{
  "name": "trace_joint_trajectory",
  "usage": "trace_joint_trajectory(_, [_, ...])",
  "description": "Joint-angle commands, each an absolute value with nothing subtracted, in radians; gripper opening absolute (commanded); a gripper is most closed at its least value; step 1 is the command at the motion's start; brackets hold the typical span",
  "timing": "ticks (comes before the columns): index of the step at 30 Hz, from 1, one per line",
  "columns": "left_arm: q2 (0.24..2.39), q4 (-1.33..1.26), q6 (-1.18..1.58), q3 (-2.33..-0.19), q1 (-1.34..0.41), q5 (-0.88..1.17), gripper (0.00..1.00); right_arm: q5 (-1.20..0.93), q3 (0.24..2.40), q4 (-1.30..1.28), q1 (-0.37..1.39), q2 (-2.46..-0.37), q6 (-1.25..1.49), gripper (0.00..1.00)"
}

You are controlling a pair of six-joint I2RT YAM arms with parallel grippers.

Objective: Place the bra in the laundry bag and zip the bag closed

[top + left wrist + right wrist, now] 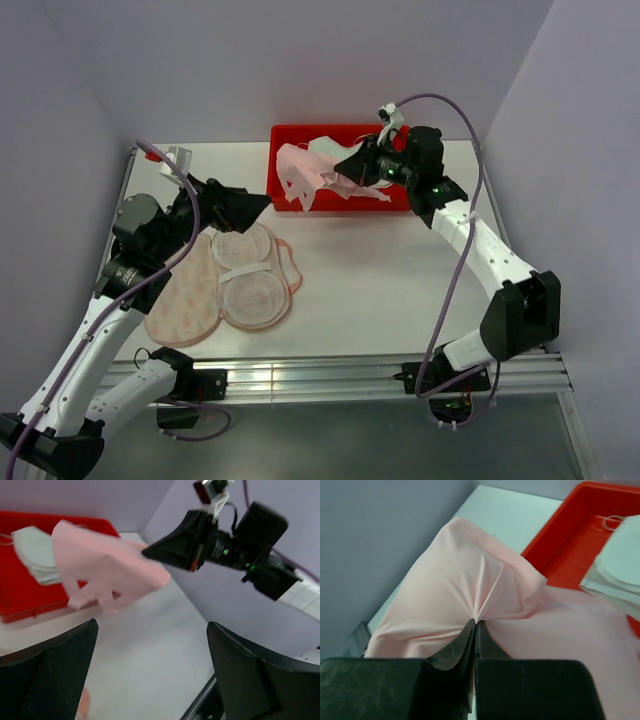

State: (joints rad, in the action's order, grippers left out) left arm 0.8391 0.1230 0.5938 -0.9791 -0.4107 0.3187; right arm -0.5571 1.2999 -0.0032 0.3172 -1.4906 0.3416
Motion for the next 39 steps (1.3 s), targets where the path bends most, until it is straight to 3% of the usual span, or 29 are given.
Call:
trace_joint_trajectory(1, [0.88,-0.042,0.692,-1.051,-0.416,0.431,0.98,-0.701,1.226,0.144,0.322,-1.399,0.39,0.0])
trace_joint_trajectory(4, [0.929,-0.075,0.64,-1.092,-0.448,0.463,0.93,-0.79,1.158,0.219,0.324,-1.345,0.451,0.0])
trace_joint_trajectory(12, [0.905,0.049,0.162,-1.152,-0.601,0.292,0.99,-0.985,1.092,0.221,0.333,-1.253,0.549,0.0])
trace_joint_trajectory(18, [0.93,0.254,-0.03,-1.232,-0.67,0.223,0.99,-1.112,1.034,0.409,0.354,-1.226,0.704,0.0])
trace_joint_trajectory(31, [0.87,0.347,-0.061,-1.227,-0.683,0.443,0.99,-1.166,0.983,0.524,0.393,-1.192,0.836,0.0])
trace_joint_trajectory(39, [0.919,0.341,-0.09,-1.244,-0.712,0.267,0.99,-1.161,1.012,0.362,0.431,-1.163,0.709,0.0])
